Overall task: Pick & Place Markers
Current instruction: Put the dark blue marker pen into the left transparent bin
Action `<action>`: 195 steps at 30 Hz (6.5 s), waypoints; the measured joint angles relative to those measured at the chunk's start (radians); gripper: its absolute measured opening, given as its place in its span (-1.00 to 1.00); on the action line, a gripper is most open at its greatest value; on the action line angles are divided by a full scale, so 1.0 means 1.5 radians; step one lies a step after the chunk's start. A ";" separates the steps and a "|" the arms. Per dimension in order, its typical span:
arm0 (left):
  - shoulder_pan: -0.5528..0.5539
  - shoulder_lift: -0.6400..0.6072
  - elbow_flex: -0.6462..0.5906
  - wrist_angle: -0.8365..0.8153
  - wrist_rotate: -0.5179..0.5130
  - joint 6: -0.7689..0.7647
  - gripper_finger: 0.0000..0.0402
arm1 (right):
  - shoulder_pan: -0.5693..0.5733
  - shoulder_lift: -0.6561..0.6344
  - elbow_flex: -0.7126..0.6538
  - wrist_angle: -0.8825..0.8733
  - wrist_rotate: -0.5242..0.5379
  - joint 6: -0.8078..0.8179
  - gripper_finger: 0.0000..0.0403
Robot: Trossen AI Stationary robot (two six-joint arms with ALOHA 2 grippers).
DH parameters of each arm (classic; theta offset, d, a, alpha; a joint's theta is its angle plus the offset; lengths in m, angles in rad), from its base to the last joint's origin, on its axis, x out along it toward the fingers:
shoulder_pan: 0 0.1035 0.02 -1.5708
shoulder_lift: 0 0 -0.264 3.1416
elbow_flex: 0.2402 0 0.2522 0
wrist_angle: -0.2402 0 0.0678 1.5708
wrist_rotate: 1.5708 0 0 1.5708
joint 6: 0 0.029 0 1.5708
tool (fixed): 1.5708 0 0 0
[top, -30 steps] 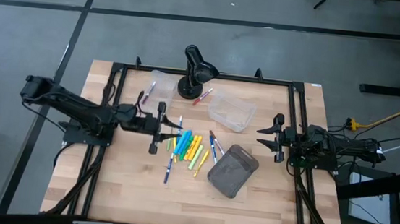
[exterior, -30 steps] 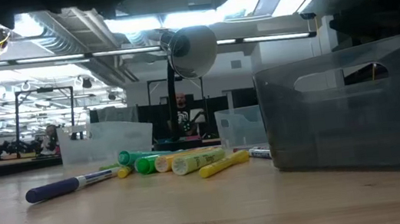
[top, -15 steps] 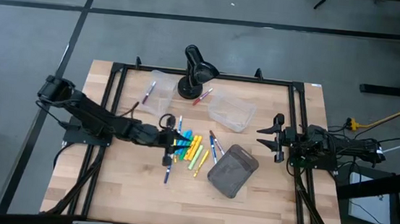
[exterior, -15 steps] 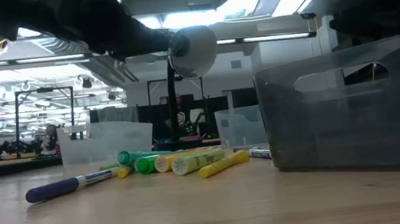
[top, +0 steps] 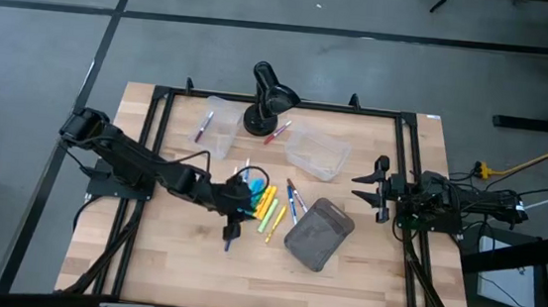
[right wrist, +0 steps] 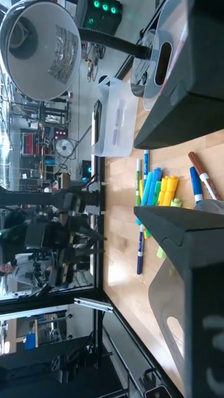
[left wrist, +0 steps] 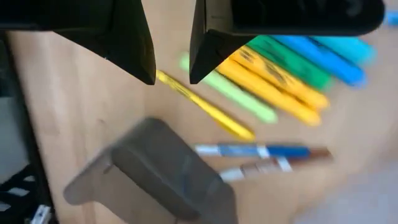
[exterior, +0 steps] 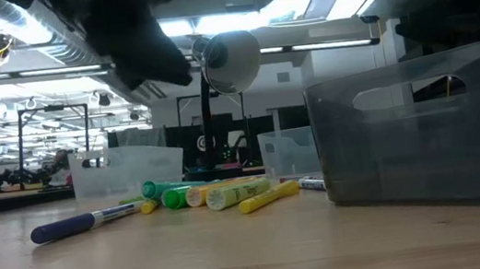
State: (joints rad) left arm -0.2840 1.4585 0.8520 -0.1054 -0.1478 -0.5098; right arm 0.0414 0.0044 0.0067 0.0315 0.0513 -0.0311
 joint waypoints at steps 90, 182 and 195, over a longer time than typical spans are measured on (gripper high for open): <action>-0.058 0.165 0.022 -0.415 0.048 -0.468 -0.76 | 0.000 0.000 0.000 0.000 0.000 0.000 -0.22; 0.468 -0.293 -0.078 -0.189 -0.255 0.117 -0.87 | 0.000 0.000 0.000 0.000 0.000 0.000 -0.22; 0.566 -0.180 -0.078 -0.186 -0.167 0.105 -0.87 | 0.000 0.000 0.000 0.000 0.000 0.000 -0.22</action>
State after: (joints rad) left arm 0.5653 1.1880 0.7349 -0.3847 -0.3979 -0.3527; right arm 0.0411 0.0041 0.0070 0.0311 0.0513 -0.0311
